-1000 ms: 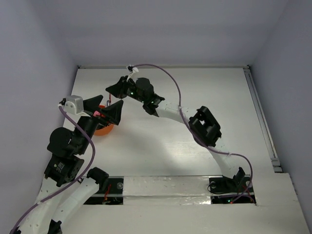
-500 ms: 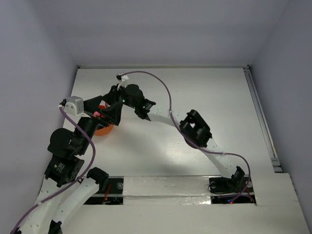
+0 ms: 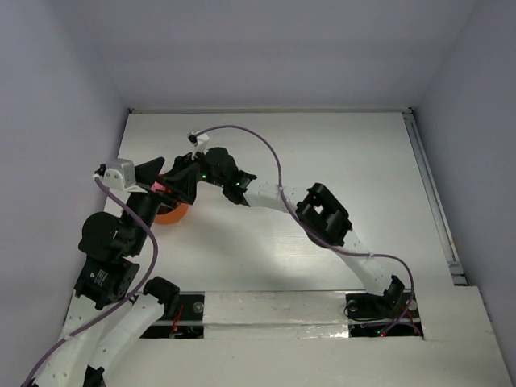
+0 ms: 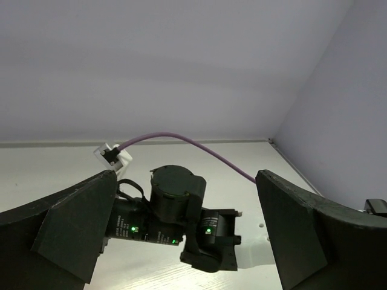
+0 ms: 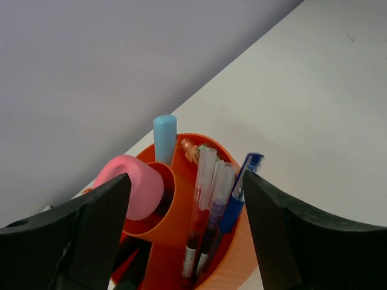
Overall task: Sort the stationery into containers
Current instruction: Place the pen in the storage box, then reset both arms
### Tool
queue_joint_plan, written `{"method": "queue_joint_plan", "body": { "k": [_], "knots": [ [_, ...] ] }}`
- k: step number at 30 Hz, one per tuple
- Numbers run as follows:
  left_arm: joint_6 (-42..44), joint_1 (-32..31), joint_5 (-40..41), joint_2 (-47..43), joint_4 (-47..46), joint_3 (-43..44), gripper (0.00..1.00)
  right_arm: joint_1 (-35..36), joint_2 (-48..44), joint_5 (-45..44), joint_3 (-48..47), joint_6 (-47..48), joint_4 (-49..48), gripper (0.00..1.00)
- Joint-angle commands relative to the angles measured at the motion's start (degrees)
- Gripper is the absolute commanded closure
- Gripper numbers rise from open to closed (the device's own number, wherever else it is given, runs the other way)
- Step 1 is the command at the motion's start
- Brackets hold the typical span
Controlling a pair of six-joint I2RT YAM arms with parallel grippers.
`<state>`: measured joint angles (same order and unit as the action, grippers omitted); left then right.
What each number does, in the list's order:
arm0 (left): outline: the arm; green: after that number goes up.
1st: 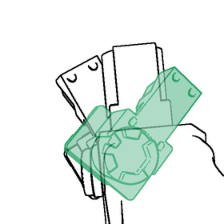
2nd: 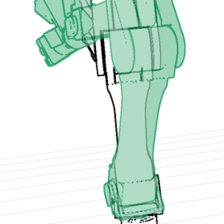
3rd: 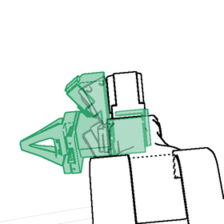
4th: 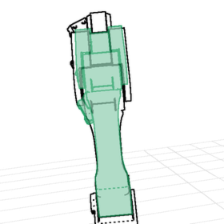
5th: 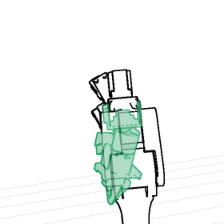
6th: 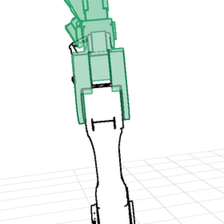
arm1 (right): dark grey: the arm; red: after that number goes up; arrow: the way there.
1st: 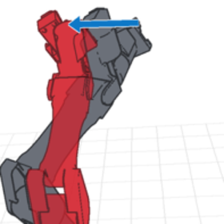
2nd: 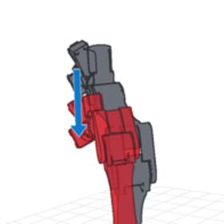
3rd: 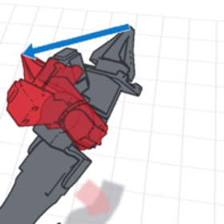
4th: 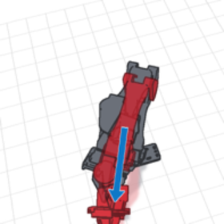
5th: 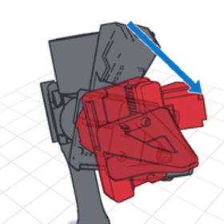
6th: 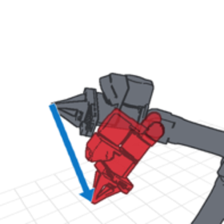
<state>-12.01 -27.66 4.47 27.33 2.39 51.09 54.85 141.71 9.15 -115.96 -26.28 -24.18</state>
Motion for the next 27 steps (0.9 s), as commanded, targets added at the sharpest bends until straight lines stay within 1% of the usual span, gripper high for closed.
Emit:
{"method": "queue_joint_plan", "body": {
  "k": [1, 2, 3, 4, 5, 6, 7, 8, 9, 10, 11, 12, 13, 14, 15, 16, 18, 19, 20, 21, 22, 23, 24, 26, 27],
  "knots": [
    [0.8, 0.7, 2.0, 0.0, -3.5, 0.0, 0.01, 0.3, -7.6, -0.9, 1.5, 1.7, -2.9, 0.16],
    [0.7, 0.7, 2.2, 0.1, -3.5, 0.1, 0.01, 0.3, -8.6, -1.0, 2.1, 1.7, -2.9, 0.12],
    [0.6, 0.7, 2.5, 0.2, -3.5, 0.6, 0.01, 0.3, -10.0, -1.3, 3.1, 1.9, -2.9, 0.05],
    [0.2, 0.7, 2.5, 0.3, -3.5, 0.9, 0.01, 0.3, -11.5, -1.8, 4.2, 2.1, -3.0, 0.01],
    [0.1, 0.7, 2.3, 0.5, -3.4, 1.2, 0.01, 0.3, -13.2, -2.0, 7.3, 2.5, -3.2, 0.0],
    [-0.2, 0.7, 2.0, 0.8, -3.3, 1.7, 0.01, 0.3, -17.3, -2.4, 9.2, 2.8, -3.5, 0.0],
    [-1.0, 0.7, 1.8, 1.0, -3.0, 2.0, 0.01, 0.3, -19.5, -3.2, 11.4, 3.0, -3.7, 0.0],
    [-1.4, 0.7, 1.3, 1.1, -2.9, 2.1, 0.01, 0.3, -22.0, -3.9, 16.5, 3.3, -3.9, 0.0],
    [-1.9, 0.7, 0.9, 1.1, -2.9, 2.3, 0.01, 0.3, -24.6, -4.4, 19.4, 3.7, -4.0, 0.0],
    [-2.3, 0.7, 0.1, 1.0, -2.8, 2.3, 0.01, 0.3, -30.3, -6.1, 22.5, 4.0, -4.0, 0.0],
    [-3.2, 0.7, -0.2, 0.7, -2.7, 2.4, 0.01, 0.3, -33.4, -7.1, 28.8, 4.8, -3.2, 0.0],
    [-3.6, 0.7, -0.6, 0.4, -2.5, 2.6, 0.01, 0.3, -36.6, -8.0, 32.0, 5.4, -2.5, 0.0],
    [-4.0, 0.7, -0.7, 0.3, -2.5, 2.7, 0.01, 0.3, -43.6, -8.8, 35.2, 6.0, -1.6, 0.0],
    [-4.3, 0.7, -0.9, -0.3, -1.0, 2.8, 0.01, 0.3, -47.5, -11.1, 38.2, 6.4, 1.7, 0.0],
    [-4.5, 0.7, -1.2, -0.6, -0.6, 3.2, 0.01, 0.3, -51.5, -12.1, 44.2, 6.9, 3.8, 0.0],
    [-4.8, 0.7, -1.3, -0.9, 0.7, 3.5, 0.01, 0.3, -60.0, -14.7, 47.2, 7.0, 5.7, 0.0],
    [-5.1, 0.7, -1.5, -1.8, 1.7, 3.9, 0.01, 0.3, -69.1, -16.8, 53.3, 7.2, 11.9, 0.0],
    [-5.2, 0.7, -1.7, -2.3, 2.2, 3.9, 0.01, 0.3, -73.8, -19.7, 58.4, 7.1, 14.1, 0.0],
    [-5.3, 0.7, -1.7, -3.1, 2.9, 3.8, 0.01, 0.3, -82.9, -21.3, 60.6, 6.6, 19.5, 0.0],
    [-5.5, 0.7, -1.8, -3.5, 3.2, 3.5, 0.01, 0.3, -87.4, -22.8, 62.6, 5.4, 22.4, 0.0],
    [-5.7, 0.7, -1.9, -3.8, 3.8, 3.2, 0.01, 0.3, -91.7, -26.2, 65.8, 4.3, 24.9, 0.0],
    [-5.8, 0.7, -1.8, -4.7, 4.5, 2.9, 0.01, 0.3, -99.8, -27.2, 67.2, 3.5, 31.0, 0.0],
    [-5.9, 0.7, -1.7, -5.2, 4.8, 1.9, 0.01, 0.3, -103.5, -28.0, 68.4, 1.3, 33.6, 0.0],
    [-6.2, 0.7, -2.0, -6.5, 5.7, 0.8, 0.01, 0.3, -109.9, -30.9, 71.8, -0.2, 39.1, 0.0],
    [-6.4, 0.7, -2.4, -6.8, 6.0, -0.5, 0.01, 0.3, -114.9, -31.9, 72.8, -1.6, 40.6, 0.0]
  ]
}}
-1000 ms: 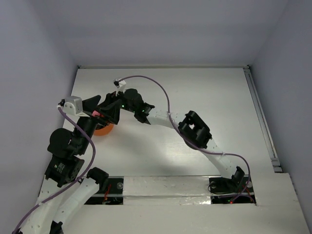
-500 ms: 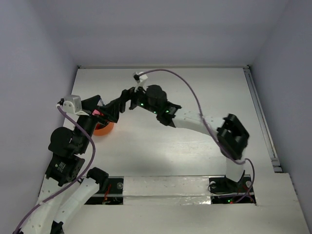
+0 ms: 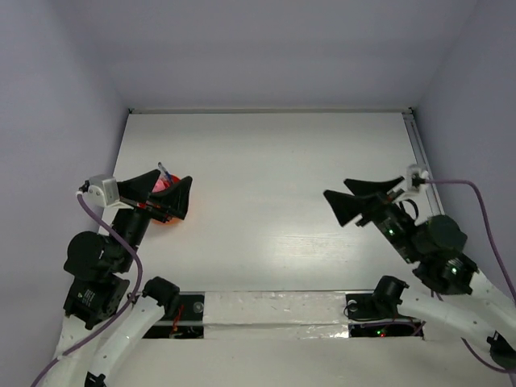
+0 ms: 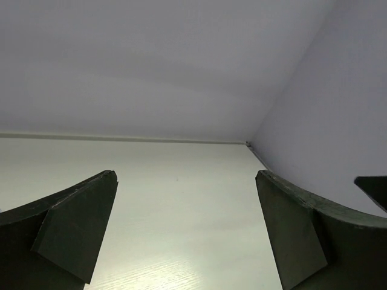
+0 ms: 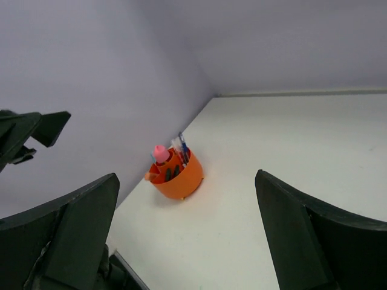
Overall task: Sort the stationery into containers
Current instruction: Reset both arms
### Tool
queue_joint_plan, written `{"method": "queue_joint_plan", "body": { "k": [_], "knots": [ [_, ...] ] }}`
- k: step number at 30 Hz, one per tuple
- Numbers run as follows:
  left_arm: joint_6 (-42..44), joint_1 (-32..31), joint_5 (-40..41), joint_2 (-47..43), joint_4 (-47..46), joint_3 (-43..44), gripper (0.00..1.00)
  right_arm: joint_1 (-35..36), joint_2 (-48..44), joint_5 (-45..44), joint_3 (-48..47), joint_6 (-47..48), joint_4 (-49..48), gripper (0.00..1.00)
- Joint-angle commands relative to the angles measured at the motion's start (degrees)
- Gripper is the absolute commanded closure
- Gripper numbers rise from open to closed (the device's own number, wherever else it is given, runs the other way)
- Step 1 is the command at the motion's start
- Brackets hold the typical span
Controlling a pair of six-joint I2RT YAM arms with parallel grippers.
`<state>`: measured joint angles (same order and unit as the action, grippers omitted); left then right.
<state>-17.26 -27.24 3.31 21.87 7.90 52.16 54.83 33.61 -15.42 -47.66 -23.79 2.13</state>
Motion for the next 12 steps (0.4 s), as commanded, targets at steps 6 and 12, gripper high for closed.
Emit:
{"method": "queue_joint_plan", "body": {
  "k": [6, 12],
  "knots": [
    [-2.7, 0.3, -2.7, -3.2, 0.4, -4.9, 0.01, 0.4, -12.3, -10.2, 7.2, -6.1, 19.4, 0.0],
    [-2.2, 0.3, -3.0, -3.4, 1.5, -4.6, 0.01, 0.4, -8.9, -11.0, 5.2, -4.9, 19.0, 0.0]
  ]
}}
